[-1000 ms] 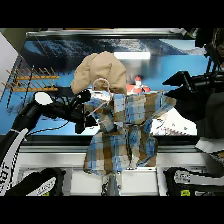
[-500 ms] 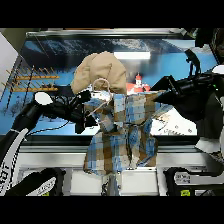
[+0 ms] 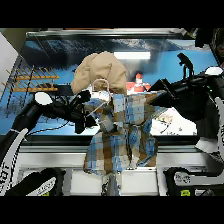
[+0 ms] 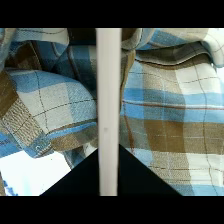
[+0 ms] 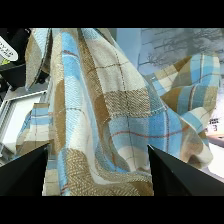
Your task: Fold the clothes and pants, and hang the long-sleeved shirts on hangers.
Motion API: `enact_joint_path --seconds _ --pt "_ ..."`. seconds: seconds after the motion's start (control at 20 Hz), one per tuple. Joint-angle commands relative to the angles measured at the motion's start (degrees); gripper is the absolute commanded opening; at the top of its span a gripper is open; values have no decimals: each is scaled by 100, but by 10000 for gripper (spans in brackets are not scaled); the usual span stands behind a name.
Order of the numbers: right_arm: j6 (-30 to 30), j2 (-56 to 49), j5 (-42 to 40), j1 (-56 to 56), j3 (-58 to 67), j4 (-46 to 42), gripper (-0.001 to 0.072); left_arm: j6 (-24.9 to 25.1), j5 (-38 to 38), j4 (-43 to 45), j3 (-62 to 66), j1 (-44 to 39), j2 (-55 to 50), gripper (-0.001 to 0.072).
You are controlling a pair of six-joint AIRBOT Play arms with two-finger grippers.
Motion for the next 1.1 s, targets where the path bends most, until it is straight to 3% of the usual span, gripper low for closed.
enact_joint_path --seconds 0.0,0.9,0.95,1.05 --pt "2 -2 26 52 -4 4 658 -2 9 -35 4 2 -4 17" --pt "24 -2 17 50 -4 2 654 -2 90 -35 4 2 -4 17" --pt "22 -4 17 50 -4 2 546 -2 90 -35 4 2 -4 17" --pt "22 -2 20 50 -4 4 11 -2 92 -35 4 2 -4 17"
